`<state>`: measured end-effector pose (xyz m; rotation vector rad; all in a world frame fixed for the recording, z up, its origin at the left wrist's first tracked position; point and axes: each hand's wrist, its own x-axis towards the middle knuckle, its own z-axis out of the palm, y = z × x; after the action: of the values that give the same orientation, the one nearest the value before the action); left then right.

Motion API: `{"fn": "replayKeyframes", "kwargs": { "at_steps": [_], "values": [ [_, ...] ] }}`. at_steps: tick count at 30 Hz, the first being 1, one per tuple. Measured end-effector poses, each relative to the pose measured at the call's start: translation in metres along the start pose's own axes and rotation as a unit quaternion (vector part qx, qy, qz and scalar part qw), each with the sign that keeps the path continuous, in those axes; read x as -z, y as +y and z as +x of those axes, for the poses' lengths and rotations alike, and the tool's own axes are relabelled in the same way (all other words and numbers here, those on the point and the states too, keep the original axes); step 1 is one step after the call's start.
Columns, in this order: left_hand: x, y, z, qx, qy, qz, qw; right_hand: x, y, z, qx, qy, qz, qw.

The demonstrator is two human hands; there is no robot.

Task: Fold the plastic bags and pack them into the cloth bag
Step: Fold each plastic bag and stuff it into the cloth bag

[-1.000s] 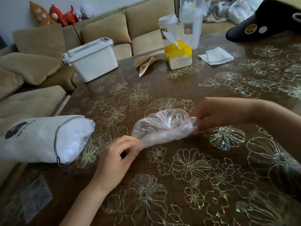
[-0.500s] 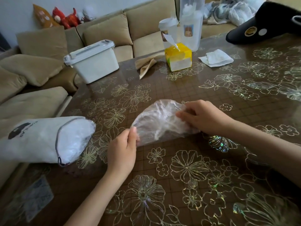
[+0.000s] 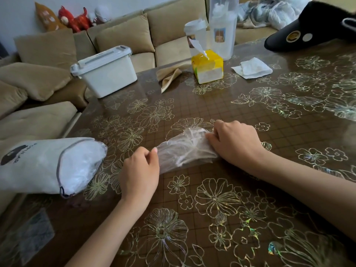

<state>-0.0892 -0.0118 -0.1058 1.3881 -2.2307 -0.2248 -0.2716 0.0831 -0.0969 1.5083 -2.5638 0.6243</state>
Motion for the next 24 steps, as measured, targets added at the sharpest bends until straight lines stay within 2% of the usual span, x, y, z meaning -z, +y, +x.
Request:
{"fn": "replayKeyframes", "kwargs": {
  "at_steps": [5,10,13,14,16,18,19,21,24],
  "values": [
    [0.012,-0.004,0.013,-0.022,-0.012,-0.001,1.000,-0.005,0.004,0.000,0.025,0.020,0.007,0.999],
    [0.009,0.021,0.032,-0.048,-0.107,-0.082,0.990,-0.005,0.004,-0.001,-0.011,0.026,0.048,0.998],
    [-0.002,0.039,0.033,-0.082,-0.081,-0.072,0.991,-0.004,0.003,0.002,0.116,0.112,0.060,0.985],
    [-0.007,0.043,0.032,-0.105,-0.085,-0.056,0.989,-0.004,0.001,0.002,0.173,0.108,0.068,0.977],
    [-0.019,0.045,0.028,-0.136,-0.152,-0.004,0.979,-0.001,-0.004,-0.003,0.243,-0.014,0.059,0.968],
    [-0.027,0.039,0.024,-0.125,-0.229,0.048,0.964,0.001,-0.004,-0.011,0.237,-0.176,0.021,0.955],
    [-0.028,0.036,0.023,-0.113,-0.244,0.063,0.961,0.003,-0.003,-0.014,0.227,-0.223,-0.013,0.948],
    [-0.028,0.031,0.023,-0.099,-0.254,0.079,0.959,0.007,-0.002,-0.017,0.203,-0.272,-0.046,0.939],
    [-0.027,0.030,0.022,-0.098,-0.258,0.073,0.958,0.009,-0.001,-0.017,0.196,-0.298,-0.062,0.932]
  ]
}}
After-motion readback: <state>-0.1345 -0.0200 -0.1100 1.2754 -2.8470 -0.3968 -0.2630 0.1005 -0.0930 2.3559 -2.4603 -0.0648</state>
